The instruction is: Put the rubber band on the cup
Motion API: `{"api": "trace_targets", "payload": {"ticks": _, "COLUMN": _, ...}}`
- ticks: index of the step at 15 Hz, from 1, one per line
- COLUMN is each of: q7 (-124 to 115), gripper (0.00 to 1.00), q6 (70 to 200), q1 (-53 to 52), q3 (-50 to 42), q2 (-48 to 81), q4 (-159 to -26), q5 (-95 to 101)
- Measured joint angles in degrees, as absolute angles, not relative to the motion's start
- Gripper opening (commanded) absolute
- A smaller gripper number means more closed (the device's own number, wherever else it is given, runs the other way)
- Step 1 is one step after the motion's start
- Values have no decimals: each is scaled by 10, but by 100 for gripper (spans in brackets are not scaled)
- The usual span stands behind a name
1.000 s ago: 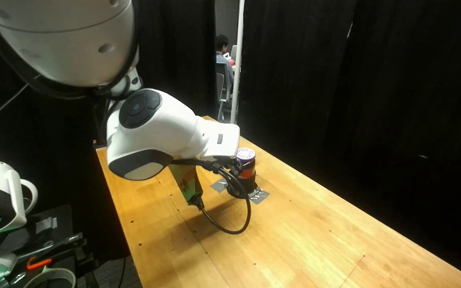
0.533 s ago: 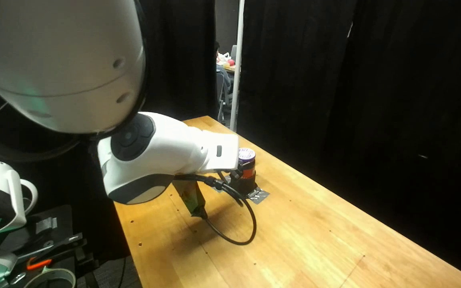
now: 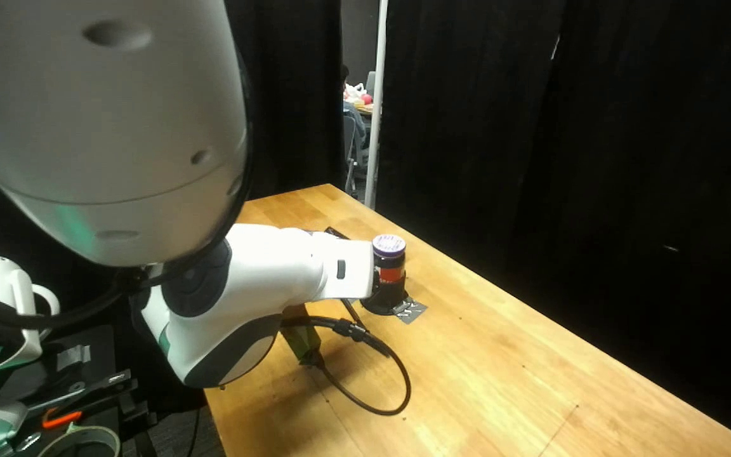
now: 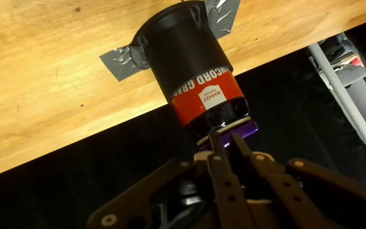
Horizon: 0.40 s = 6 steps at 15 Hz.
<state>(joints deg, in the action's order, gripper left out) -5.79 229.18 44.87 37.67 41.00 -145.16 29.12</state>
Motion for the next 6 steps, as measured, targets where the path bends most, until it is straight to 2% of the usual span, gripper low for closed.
{"api": "trace_targets", "payload": {"ticks": 3, "q7": -92, "gripper": 70, "q6": 2322, "q1": 408, "q3": 327, "q2": 404, "q4": -1445, "q5": 324}}
{"api": "trace_targets", "payload": {"ticks": 4, "q7": -104, "gripper": 52, "q6": 2330, "q1": 392, "q3": 309, "q2": 401, "q4": -1442, "q5": 332}}
{"api": "trace_targets", "payload": {"ticks": 6, "q7": -131, "gripper": 68, "q6": 2331, "q1": 362, "q3": 280, "q2": 393, "q4": -1436, "q5": 343}}
